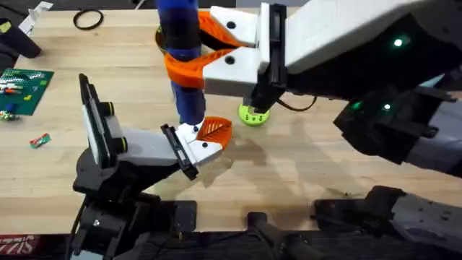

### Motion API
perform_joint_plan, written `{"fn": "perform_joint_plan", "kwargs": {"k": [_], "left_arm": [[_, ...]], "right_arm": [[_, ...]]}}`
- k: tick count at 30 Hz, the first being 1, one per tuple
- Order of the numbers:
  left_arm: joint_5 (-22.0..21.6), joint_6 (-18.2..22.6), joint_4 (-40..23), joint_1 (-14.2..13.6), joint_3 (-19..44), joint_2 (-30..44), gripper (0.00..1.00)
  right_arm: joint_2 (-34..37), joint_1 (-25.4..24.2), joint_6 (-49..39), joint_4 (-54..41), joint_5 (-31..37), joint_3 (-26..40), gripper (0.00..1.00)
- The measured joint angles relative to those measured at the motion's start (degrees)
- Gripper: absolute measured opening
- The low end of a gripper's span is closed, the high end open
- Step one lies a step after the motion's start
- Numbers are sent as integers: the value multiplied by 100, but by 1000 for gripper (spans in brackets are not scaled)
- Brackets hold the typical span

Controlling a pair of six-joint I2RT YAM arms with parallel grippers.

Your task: Pick up the gripper from the table and insert it into the empty holder that is missing its gripper. Then pick up a screw, insert it into the mounting hole, and use the screwdriver to tighten it. Finally, clean up the table by picking up the vegetable and placing it into the bucket.

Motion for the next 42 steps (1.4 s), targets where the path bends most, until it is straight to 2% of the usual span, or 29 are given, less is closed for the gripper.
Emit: {"fn": "perform_joint_plan", "kwargs": {"k": [42], "left_arm": [[31,-87,-11,-4,0,26,11]], "right_arm": [[120,13,111,-274,56,7,62]]}}
